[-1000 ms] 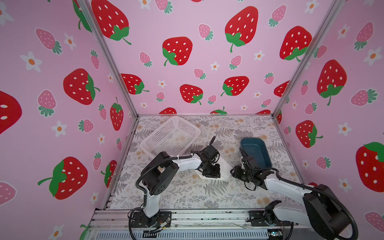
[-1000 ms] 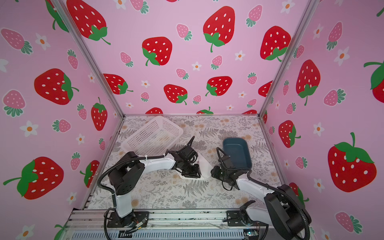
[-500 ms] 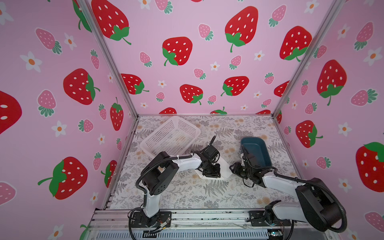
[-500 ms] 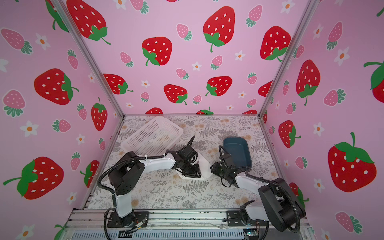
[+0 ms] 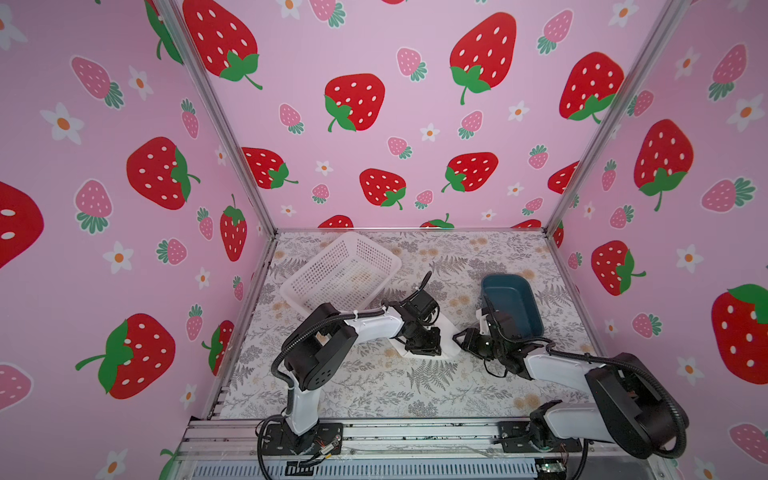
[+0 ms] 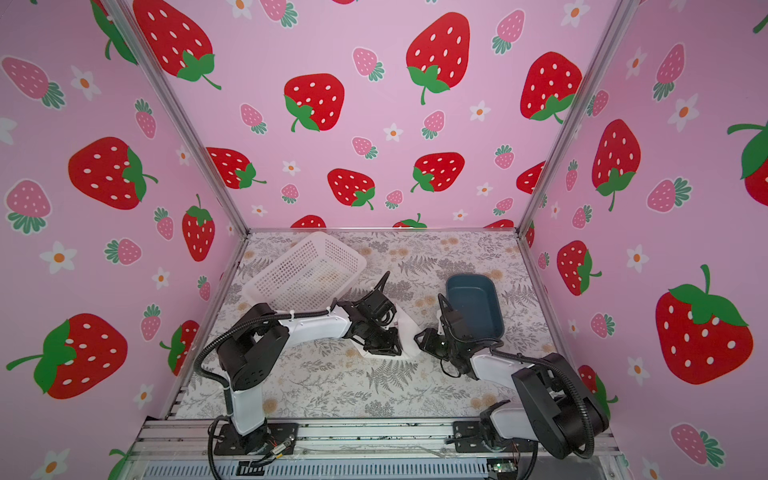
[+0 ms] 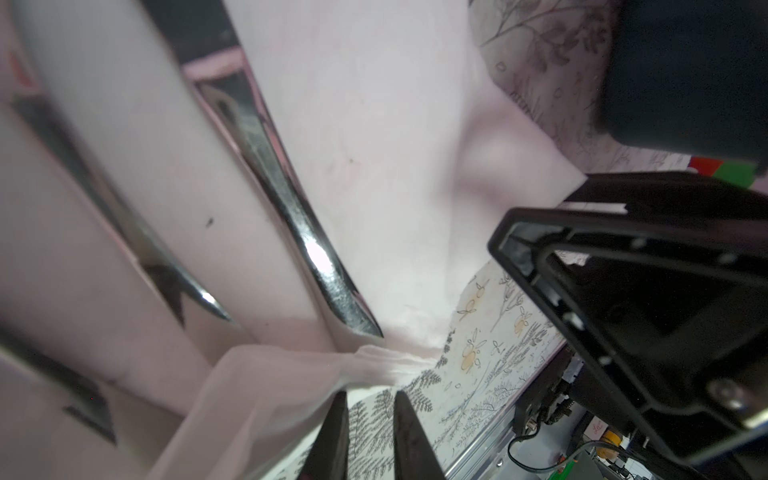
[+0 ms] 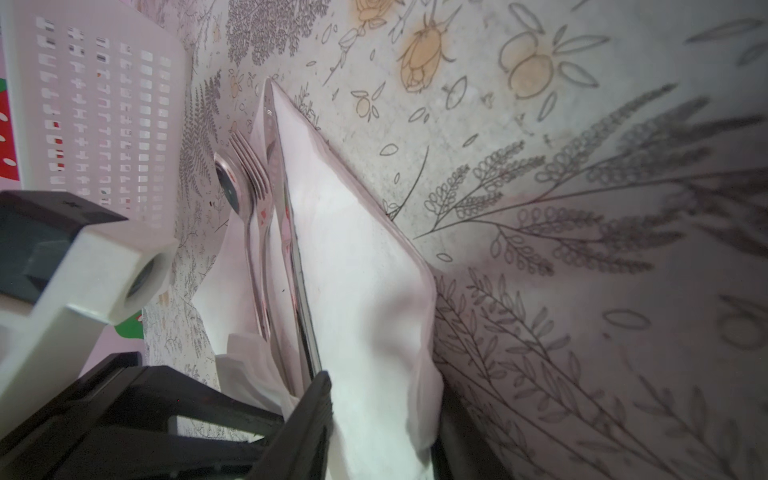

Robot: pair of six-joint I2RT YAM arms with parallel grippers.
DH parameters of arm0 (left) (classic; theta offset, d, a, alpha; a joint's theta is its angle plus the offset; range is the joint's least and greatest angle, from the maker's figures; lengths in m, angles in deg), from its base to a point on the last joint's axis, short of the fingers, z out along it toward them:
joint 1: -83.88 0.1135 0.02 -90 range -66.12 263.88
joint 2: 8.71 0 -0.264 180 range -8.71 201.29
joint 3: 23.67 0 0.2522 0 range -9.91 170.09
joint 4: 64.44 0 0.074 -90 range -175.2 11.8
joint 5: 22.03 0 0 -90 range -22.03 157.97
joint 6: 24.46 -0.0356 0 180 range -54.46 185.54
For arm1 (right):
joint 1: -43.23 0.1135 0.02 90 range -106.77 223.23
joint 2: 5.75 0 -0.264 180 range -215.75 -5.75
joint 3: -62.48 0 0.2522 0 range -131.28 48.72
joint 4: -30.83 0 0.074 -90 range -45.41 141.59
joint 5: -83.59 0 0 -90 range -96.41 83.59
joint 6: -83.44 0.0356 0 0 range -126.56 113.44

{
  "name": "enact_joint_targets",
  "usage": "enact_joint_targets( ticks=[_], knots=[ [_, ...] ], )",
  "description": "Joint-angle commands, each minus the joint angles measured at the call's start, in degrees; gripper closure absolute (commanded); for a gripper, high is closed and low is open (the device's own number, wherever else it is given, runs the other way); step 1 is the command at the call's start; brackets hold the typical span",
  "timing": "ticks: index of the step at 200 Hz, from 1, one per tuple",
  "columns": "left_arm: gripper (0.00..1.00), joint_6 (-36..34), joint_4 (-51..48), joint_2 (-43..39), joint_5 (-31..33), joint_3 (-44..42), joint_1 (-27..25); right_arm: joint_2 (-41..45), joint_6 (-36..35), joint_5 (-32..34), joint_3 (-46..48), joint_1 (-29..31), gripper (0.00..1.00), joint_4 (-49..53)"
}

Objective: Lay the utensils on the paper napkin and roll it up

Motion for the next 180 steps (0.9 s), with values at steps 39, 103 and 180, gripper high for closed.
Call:
enact_joint_targets(
  ticks=[39,103,180],
  knots=[
    [0.78,-0.86,-1.51,1.10,-0.46,2.13,-0.29,-1.76,-0.47,-0.29,-0.25,-0.13,0.82,-0.40],
    [0.81,-0.30,-1.86,1.57,0.60,2.17,-0.27,2.35,-1.97,-5.19,-0.13,0.38,0.92,-2.41],
    [0.86,0.62,-2.31,0.70,3.30,1.34,0.32,3.47,-1.76,-4.55,-2.31,3.54,0.93,-1.63]
  ],
)
